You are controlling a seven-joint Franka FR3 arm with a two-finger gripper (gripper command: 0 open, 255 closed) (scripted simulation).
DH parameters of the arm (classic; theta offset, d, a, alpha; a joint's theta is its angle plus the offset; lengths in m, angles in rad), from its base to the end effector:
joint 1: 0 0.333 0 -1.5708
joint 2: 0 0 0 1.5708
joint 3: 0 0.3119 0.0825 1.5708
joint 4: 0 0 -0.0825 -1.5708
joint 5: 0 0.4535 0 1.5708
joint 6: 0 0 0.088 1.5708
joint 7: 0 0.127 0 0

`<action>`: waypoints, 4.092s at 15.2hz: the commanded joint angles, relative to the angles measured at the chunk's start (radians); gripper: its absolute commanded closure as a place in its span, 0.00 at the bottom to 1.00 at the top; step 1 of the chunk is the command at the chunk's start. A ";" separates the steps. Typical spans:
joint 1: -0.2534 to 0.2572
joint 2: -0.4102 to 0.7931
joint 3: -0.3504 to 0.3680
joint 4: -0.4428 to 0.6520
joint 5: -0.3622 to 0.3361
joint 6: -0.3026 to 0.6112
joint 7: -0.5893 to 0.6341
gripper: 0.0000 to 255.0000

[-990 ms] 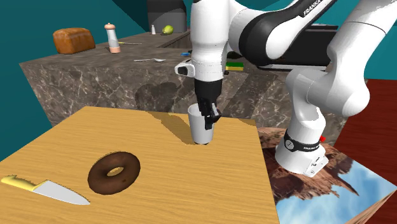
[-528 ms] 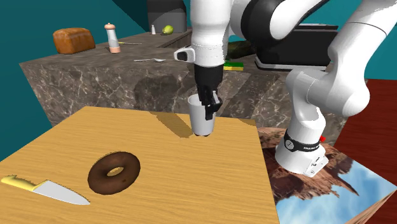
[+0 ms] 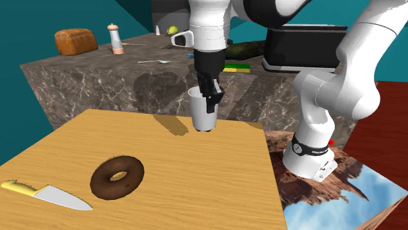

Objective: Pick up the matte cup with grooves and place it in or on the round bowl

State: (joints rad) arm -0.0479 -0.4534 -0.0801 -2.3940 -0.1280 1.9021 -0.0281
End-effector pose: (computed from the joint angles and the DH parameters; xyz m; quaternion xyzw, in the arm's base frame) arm 0.4684 -0.0717 0.4319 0.9986 -0.0235 -0.0225 0.0410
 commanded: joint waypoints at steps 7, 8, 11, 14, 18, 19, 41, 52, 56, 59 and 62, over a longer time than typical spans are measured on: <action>0.019 0.307 0.010 0.330 0.028 -0.024 0.010 1.00; 0.021 0.346 0.012 0.376 0.031 -0.032 0.010 1.00; 0.024 0.464 0.015 0.526 0.041 -0.064 0.011 1.00; 0.027 0.586 0.018 0.692 0.050 -0.109 0.011 1.00; 0.028 0.765 0.021 0.955 0.061 -0.193 0.009 1.00; 0.028 0.815 0.022 1.031 0.064 -0.220 0.009 1.00; 0.027 0.928 0.025 0.943 0.066 -0.019 0.025 1.00; 0.027 0.928 0.025 0.943 0.066 -0.019 0.025 0.00; 0.028 0.924 0.025 0.971 0.067 -0.051 0.024 0.00; 0.032 0.921 0.026 1.059 0.067 -0.143 0.023 0.00; 0.032 0.921 0.026 1.059 0.067 -0.143 0.023 0.00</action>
State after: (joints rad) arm -0.0170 0.4678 -0.0540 -1.3367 -0.0604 1.7623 -0.0060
